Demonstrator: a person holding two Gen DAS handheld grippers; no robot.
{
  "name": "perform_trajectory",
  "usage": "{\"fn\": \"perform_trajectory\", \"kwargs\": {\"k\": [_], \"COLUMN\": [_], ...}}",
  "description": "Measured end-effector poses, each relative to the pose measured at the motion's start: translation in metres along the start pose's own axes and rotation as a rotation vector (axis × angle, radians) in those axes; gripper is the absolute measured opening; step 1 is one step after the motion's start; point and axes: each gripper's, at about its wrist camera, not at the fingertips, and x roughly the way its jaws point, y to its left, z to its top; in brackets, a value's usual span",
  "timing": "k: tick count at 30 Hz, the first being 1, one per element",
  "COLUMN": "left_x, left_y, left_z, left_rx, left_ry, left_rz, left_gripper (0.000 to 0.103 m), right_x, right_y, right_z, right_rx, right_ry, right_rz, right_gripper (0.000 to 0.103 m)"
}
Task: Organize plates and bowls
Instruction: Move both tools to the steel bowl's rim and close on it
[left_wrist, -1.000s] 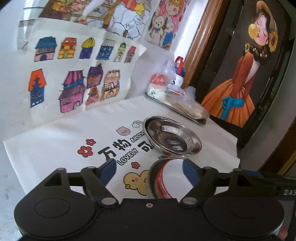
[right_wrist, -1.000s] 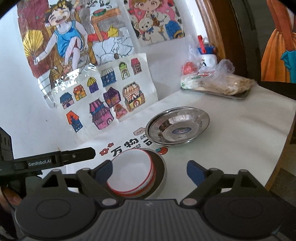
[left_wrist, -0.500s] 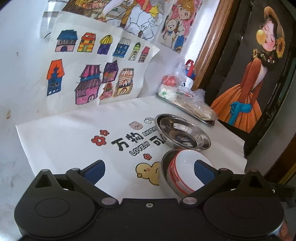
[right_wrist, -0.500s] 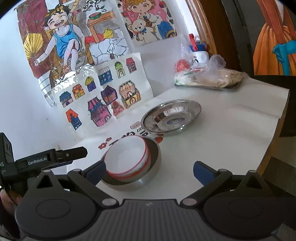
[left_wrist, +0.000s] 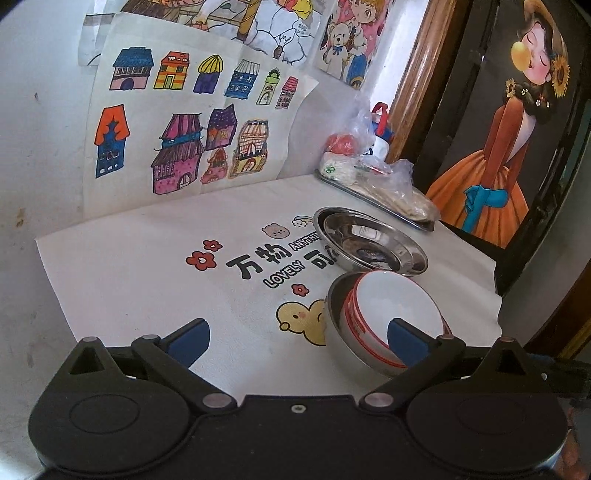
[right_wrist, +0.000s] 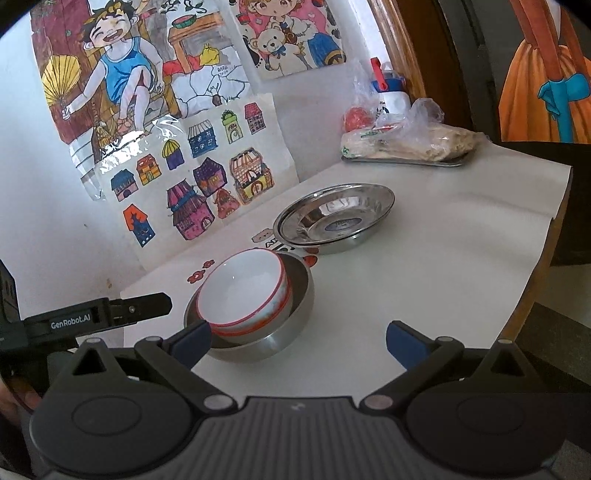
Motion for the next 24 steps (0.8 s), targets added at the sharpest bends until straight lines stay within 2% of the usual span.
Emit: {"fn": "perform_trajectory", "kwargs": {"k": [24], "left_x": [0.007], "left_y": [0.003], "left_z": [0.001], "left_rx": [0.0], "left_ry": [0.015], "left_rz": [0.0], "left_gripper": [0.102], "right_x": [0.014], "right_y": [0.002], "right_z": [0.003], "right_rx": [-0.02], "right_ry": [0.029], "right_rz": [-0.007], "right_gripper": [0.103]}}
